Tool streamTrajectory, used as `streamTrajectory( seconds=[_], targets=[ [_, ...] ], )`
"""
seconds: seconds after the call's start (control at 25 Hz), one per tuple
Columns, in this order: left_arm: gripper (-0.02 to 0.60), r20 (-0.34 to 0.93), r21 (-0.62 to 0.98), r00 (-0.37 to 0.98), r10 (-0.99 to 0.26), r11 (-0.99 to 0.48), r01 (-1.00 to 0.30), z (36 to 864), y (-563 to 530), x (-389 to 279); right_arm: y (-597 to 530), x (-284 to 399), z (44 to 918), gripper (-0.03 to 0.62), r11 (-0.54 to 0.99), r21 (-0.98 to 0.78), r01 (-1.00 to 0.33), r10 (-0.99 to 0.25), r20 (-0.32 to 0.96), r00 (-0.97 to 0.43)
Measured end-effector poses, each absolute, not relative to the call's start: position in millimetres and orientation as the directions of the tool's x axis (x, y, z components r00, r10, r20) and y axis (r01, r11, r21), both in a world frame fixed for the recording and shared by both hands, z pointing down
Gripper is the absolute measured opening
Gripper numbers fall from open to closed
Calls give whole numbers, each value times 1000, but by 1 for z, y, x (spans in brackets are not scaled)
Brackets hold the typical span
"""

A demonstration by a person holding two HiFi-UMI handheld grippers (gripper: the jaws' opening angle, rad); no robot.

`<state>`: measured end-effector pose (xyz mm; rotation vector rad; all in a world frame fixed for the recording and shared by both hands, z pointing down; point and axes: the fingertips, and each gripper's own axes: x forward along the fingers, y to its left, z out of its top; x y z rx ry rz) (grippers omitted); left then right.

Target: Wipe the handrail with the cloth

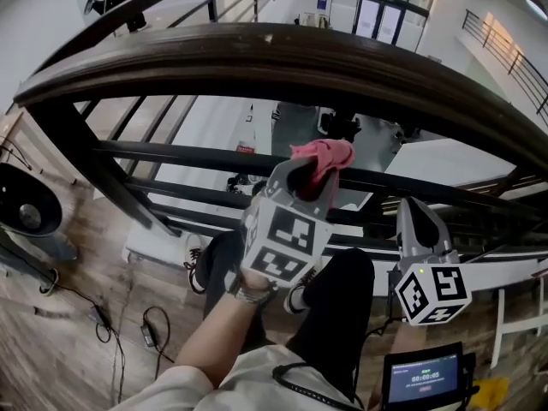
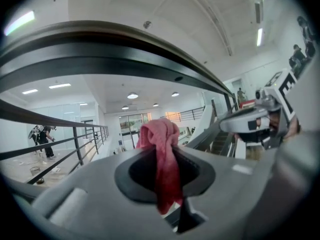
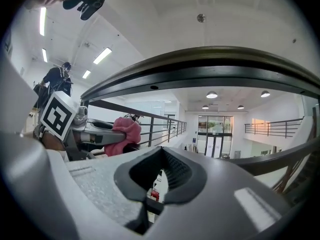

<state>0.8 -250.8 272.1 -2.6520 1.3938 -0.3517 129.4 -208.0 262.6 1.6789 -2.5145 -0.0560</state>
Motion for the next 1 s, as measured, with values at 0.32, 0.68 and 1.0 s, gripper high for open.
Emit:
streamTrajectory(
  seconds=[0.32,0.68,1.0],
  targets=[
    [77,98,-281,580,-808,-582,-763,279,-244,45,-196,150,268,3,346,84,-935,-936,95,-338],
    [75,18,-365,599,-801,-563,-742,294,-222,28,-195,129,267,3,310,81,-947,-949,92,-303],
    [75,-52,-377,550,-833,-494,-784,296,-221,-35,-199,95,278,3,321,44,-946,-944,100,-315]
  ],
)
